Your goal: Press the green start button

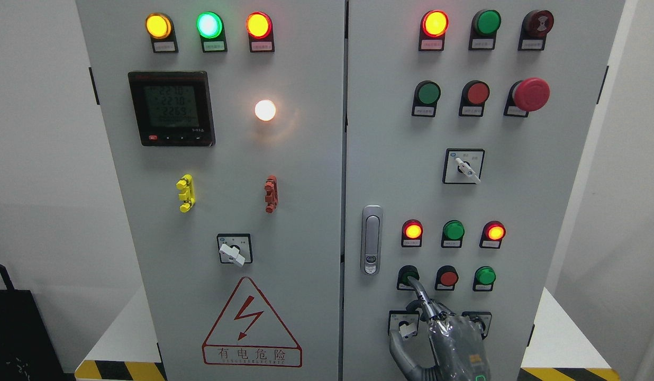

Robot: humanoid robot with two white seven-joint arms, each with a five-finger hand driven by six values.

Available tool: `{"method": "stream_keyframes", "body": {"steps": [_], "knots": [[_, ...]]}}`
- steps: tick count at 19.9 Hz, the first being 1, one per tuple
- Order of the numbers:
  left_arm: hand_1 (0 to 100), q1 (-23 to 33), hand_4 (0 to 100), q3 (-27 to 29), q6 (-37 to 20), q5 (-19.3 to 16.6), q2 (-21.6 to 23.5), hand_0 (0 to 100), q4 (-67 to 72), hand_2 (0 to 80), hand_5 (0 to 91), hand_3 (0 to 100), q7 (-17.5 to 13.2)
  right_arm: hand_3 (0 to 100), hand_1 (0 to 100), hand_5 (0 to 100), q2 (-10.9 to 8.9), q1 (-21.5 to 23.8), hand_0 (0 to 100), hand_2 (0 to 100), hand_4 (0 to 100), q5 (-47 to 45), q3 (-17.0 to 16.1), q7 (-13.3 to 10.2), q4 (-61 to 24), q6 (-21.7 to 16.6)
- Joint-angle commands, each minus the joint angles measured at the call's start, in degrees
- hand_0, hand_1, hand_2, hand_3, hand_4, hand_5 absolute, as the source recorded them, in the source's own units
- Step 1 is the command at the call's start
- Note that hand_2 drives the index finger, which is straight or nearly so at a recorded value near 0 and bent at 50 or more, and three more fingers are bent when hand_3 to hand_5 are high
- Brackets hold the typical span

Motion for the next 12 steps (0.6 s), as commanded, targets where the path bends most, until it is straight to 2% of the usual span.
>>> {"method": "stream_keyframes", "body": {"steps": [1,8,12], "knots": [[56,0.00,0,0.00,-0.01,0.00,0.00,12,0.00,0.0,0.0,0,-0.02,49,35,69,0.02,-0.11,58,0,62,-0.08,-1.01,0.37,0.99,0.21],[56,0.00,0,0.00,-0.01,0.00,0.00,12,0.00,0.0,0.0,0,-0.02,49,35,69,0.10,0.50,59,0,61,-1.05,-1.19,-0.51,-1.81,-0.06],[56,0.00,0,0.00,-0.01,0.00,0.00,12,0.00,0.0,0.0,0,-0.02,49,37,68,0.10,2.87,66,0,61,-3.68,-0.84,-0.16,-6.38,-0.06]]}}
